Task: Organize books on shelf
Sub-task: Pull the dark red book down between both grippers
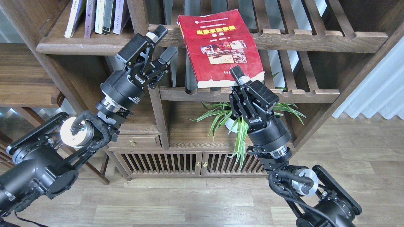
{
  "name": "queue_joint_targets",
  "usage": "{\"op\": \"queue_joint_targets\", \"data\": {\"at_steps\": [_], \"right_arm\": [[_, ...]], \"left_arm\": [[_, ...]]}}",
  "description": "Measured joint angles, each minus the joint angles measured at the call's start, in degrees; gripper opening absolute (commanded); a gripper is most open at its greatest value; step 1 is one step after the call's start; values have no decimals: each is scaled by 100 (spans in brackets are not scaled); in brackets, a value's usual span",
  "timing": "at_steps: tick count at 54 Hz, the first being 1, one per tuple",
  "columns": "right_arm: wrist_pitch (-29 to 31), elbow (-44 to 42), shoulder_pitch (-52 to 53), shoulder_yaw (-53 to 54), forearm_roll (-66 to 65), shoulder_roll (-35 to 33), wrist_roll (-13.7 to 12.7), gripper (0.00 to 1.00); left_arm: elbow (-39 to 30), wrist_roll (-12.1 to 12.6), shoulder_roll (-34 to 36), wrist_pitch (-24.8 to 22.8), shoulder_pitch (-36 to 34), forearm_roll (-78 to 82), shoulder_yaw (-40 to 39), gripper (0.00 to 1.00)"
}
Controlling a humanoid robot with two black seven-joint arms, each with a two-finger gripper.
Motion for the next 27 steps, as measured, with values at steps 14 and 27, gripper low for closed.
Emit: {"op": "queue_joint_targets", "data": {"at_steps": [14,27], "right_arm": [[0,-20,7,-131,-183,-11,-53,5],[0,-45,67,-142,-298,-3,-92,6]], "left_arm": [[0,6,-35,72,18,-8,24,78],[0,55,-77,73,27,-9,25,74]]}}
